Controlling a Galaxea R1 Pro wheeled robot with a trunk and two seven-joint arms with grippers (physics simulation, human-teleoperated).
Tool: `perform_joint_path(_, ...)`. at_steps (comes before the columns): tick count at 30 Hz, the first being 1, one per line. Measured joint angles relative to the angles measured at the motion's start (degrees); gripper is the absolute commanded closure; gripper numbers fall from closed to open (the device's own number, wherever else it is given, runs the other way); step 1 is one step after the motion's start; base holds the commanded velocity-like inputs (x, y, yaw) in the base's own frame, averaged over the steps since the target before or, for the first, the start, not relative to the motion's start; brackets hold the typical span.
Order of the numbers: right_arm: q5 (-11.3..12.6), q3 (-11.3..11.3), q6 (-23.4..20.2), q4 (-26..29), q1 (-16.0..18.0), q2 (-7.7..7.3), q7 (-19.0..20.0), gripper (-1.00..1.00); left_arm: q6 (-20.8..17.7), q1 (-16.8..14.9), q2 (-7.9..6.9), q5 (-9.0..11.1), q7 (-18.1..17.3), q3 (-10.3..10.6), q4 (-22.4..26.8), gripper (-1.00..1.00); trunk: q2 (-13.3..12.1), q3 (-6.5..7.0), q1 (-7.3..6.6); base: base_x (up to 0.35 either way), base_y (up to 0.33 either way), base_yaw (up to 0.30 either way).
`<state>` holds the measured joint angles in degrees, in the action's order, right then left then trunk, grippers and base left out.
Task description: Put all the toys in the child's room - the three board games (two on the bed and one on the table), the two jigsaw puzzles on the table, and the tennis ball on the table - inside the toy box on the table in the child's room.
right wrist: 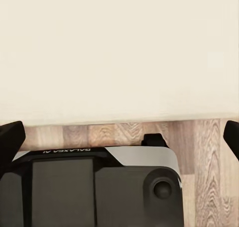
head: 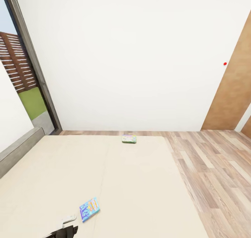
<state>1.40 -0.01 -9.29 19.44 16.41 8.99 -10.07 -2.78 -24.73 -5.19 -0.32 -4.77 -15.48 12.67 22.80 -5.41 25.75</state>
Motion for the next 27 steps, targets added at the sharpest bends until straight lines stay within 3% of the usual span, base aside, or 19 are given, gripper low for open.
perform_joint_path(27, 0.0, 0.0, 0.0, 0.1, 0.0, -0.01, 0.0, -1.00, 0.0, 0.0, -0.01, 0.0, 0.0, 0.0, 0.0, -1.00, 0.0, 0.35, 0.00, 0.001, 0.123, -0.046)
